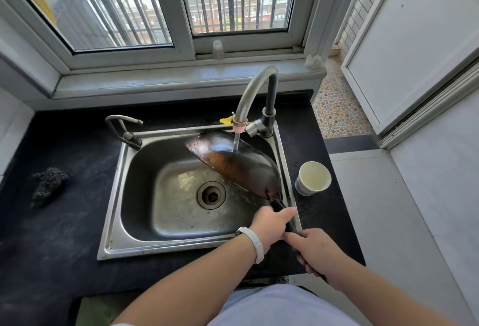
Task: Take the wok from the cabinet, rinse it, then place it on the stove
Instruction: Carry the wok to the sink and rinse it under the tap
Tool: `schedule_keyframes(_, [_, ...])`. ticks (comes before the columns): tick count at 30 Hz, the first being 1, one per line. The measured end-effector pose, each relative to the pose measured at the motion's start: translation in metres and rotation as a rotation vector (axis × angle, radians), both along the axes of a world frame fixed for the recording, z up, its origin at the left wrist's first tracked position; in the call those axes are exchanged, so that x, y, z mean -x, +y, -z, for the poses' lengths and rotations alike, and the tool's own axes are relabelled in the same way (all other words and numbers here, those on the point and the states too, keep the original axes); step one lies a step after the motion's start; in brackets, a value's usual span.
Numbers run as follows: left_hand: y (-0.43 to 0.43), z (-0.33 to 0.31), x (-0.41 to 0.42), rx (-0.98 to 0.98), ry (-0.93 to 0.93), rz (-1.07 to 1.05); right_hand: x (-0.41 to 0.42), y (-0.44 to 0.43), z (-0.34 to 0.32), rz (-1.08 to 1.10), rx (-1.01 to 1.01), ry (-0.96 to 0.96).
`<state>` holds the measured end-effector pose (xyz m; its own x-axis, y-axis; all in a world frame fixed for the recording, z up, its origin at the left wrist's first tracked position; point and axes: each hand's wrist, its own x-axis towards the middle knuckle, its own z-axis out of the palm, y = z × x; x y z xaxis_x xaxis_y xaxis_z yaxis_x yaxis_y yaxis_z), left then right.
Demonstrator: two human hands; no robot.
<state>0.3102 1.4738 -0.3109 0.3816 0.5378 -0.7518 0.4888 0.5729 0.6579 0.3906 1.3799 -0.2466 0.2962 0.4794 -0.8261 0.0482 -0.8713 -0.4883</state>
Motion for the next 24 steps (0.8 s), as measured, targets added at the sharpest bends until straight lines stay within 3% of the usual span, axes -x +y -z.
schedule_keyframes(8, [-0.013,0.009,0.004,-0.027,0.046,0.019,0.002,-0.01,0.006,-0.041,0.005,0.03])
schedule_keyframes(24, [-0.016,0.009,0.029,0.024,-0.097,-0.165,0.007,-0.007,0.009,-0.309,-0.131,-0.226])
